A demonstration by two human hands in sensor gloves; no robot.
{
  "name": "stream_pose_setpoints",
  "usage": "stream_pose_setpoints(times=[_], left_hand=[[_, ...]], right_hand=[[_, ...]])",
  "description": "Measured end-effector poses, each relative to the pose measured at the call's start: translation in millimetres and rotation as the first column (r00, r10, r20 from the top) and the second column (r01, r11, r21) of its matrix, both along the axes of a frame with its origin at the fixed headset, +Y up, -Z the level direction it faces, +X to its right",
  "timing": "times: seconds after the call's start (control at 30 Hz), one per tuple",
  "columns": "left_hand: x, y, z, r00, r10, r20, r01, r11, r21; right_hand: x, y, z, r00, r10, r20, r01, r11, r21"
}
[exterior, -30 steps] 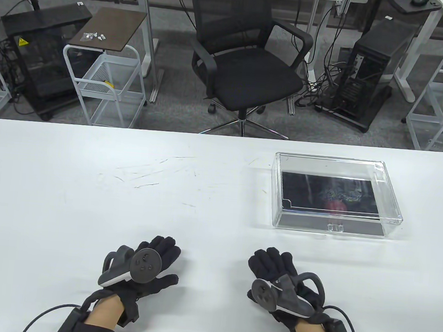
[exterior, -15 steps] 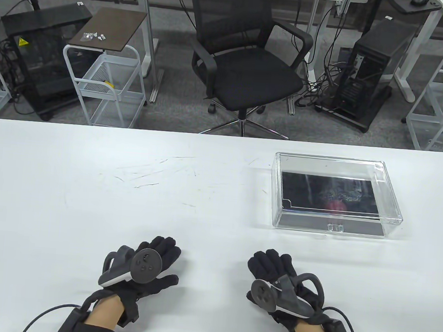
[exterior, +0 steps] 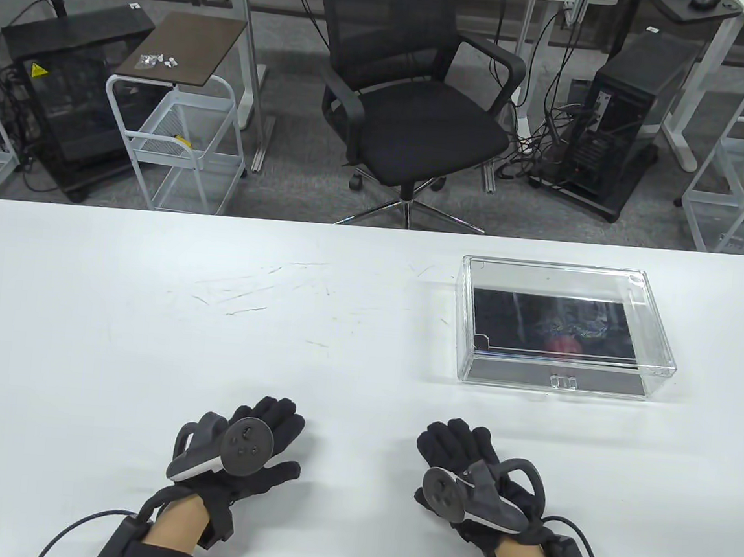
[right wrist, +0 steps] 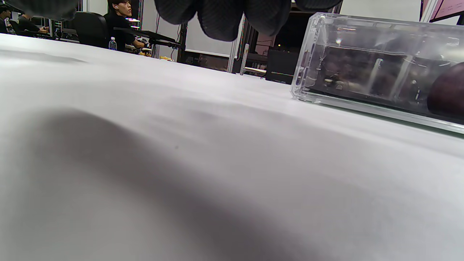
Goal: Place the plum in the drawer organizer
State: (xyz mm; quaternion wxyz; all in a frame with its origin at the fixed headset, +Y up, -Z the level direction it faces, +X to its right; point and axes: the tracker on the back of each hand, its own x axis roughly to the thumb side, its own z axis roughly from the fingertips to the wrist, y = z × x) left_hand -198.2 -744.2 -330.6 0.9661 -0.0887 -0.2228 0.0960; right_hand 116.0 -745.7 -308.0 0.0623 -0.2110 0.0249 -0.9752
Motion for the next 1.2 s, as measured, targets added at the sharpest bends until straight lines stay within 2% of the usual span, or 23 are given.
stream_pose_setpoints(times=[1.2], left_hand=[[0.1, -2.7, 2.7, 0.999, -0.045, -0.008, 0.045, 0.999, 0.017]], right_hand=[[-0.9, -3.6, -2.3, 0.998, -0.066, -0.023, 0.063, 0.994, -0.084]])
